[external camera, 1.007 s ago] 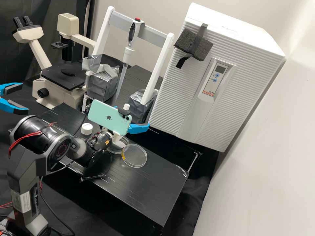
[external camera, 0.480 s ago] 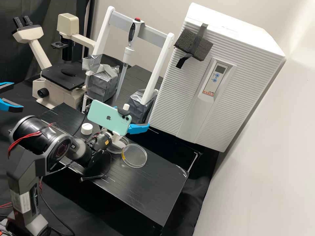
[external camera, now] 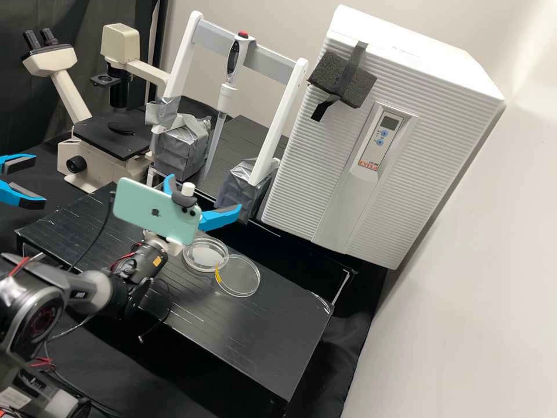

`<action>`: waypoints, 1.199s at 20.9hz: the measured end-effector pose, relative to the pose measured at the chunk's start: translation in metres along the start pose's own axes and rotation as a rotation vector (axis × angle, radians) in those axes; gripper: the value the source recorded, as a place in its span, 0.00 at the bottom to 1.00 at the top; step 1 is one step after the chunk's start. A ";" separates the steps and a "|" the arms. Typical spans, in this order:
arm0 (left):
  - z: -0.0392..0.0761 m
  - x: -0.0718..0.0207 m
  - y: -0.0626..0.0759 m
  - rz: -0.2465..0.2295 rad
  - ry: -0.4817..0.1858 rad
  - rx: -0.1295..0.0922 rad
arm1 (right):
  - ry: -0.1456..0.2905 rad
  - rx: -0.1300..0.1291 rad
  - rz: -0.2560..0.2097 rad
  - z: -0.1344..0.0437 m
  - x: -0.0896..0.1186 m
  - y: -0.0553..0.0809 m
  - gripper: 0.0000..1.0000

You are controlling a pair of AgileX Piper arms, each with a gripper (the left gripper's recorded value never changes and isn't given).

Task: Close the bottle

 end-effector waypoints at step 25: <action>-0.005 0.0004 0.005 0.026 0.027 -0.001 | 0.058 -0.008 -0.255 0.002 -0.041 -0.052 1.00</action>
